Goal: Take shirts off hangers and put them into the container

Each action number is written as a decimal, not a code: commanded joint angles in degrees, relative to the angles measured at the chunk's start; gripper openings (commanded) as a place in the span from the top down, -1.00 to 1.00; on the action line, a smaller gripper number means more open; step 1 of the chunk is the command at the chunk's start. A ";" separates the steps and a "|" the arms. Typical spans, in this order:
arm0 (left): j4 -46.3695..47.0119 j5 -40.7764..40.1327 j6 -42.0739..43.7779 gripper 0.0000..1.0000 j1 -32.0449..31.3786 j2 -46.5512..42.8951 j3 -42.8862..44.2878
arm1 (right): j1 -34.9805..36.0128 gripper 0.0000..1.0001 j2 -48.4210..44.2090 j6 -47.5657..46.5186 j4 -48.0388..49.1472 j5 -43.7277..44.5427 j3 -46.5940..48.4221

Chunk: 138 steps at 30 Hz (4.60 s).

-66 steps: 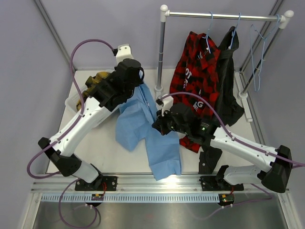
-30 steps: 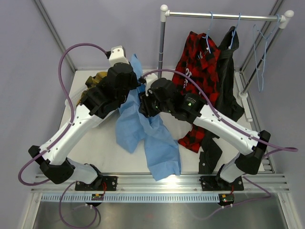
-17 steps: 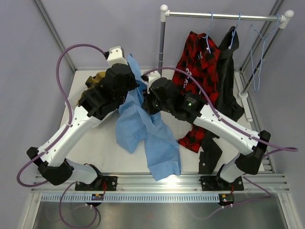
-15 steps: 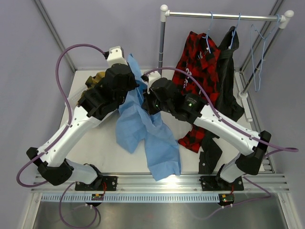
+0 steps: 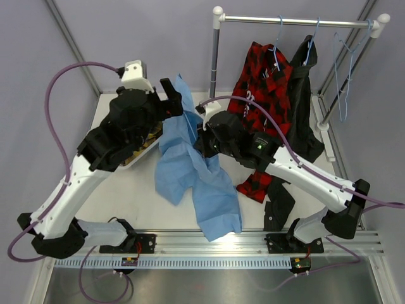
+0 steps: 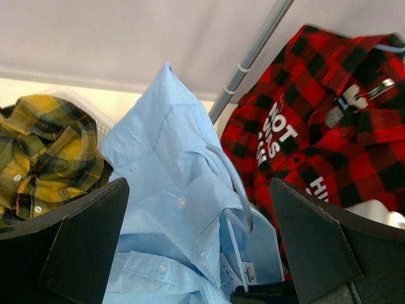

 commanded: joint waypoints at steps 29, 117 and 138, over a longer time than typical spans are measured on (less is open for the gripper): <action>16.65 25.91 -31.98 -0.52 -2.44 -13.83 -33.33 | -4.24 1.00 -2.29 6.89 5.80 5.80 6.18; 18.24 31.10 -20.12 0.28 -10.09 -14.18 -43.27 | -8.72 1.00 -5.46 3.64 8.88 6.32 5.64; 21.66 33.55 -16.87 0.78 -10.00 -14.88 -49.15 | -10.22 1.00 -4.84 3.99 6.07 5.71 12.15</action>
